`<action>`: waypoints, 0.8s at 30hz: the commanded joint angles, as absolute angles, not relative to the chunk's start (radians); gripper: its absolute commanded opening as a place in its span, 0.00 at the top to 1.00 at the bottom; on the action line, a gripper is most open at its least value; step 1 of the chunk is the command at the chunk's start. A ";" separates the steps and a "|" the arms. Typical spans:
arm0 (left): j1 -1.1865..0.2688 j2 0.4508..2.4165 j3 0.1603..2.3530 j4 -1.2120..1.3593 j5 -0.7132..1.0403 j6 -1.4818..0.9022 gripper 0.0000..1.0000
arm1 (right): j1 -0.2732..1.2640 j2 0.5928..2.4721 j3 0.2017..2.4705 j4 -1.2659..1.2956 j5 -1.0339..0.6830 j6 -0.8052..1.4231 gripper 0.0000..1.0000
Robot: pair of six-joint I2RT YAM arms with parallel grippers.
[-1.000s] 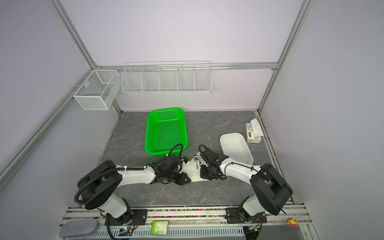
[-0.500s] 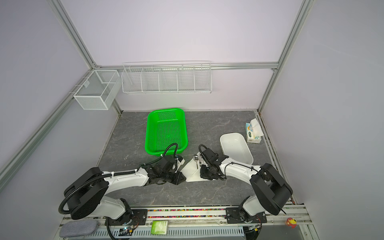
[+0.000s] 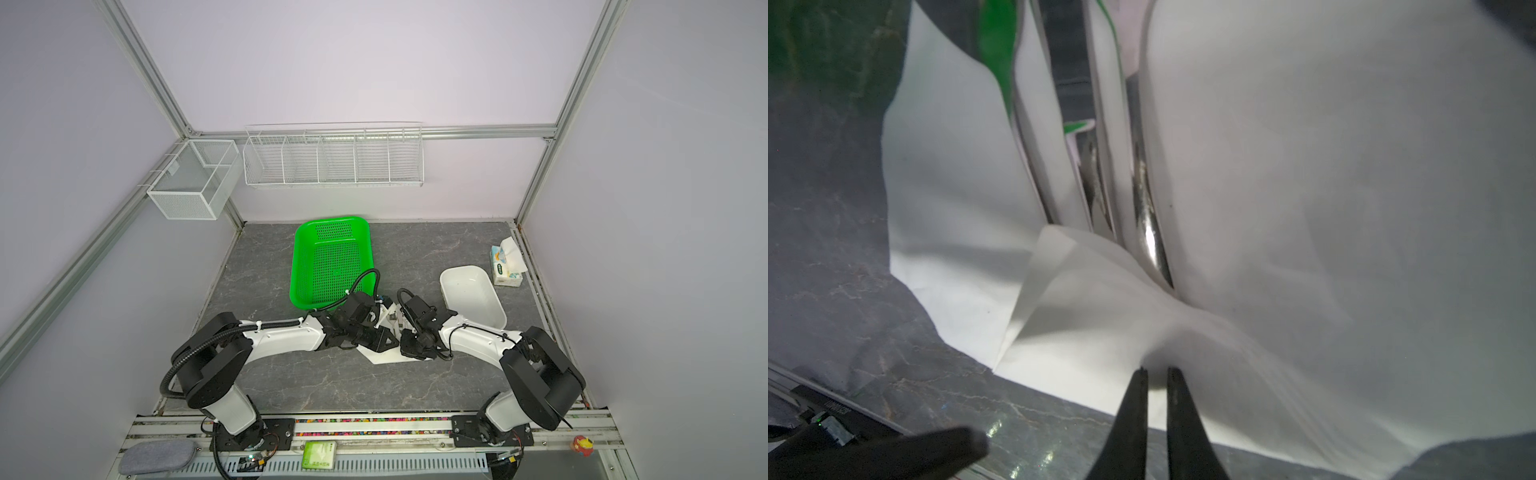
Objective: Place the utensils on the paper napkin and roll it up
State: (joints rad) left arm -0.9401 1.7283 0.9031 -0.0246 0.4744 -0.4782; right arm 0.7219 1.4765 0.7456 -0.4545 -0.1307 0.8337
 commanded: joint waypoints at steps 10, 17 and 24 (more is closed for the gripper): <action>-0.982 1.851 0.979 -0.069 0.443 -0.499 0.92 | 0.727 1.456 0.744 -0.469 -0.136 0.856 0.85; -0.982 1.871 0.995 -0.104 0.430 -0.487 0.92 | 0.704 1.347 0.707 -0.527 -0.079 0.887 0.83; -0.989 1.854 1.023 -0.129 0.448 -0.446 0.92 | 0.593 1.196 0.589 -0.533 -0.117 0.894 0.78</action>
State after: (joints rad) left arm -0.9798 1.8538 0.9863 -0.1009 0.4492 -0.4770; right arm 0.6262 1.2293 0.6331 -0.4980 -0.1028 0.8715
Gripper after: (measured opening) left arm 0.081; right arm 0.210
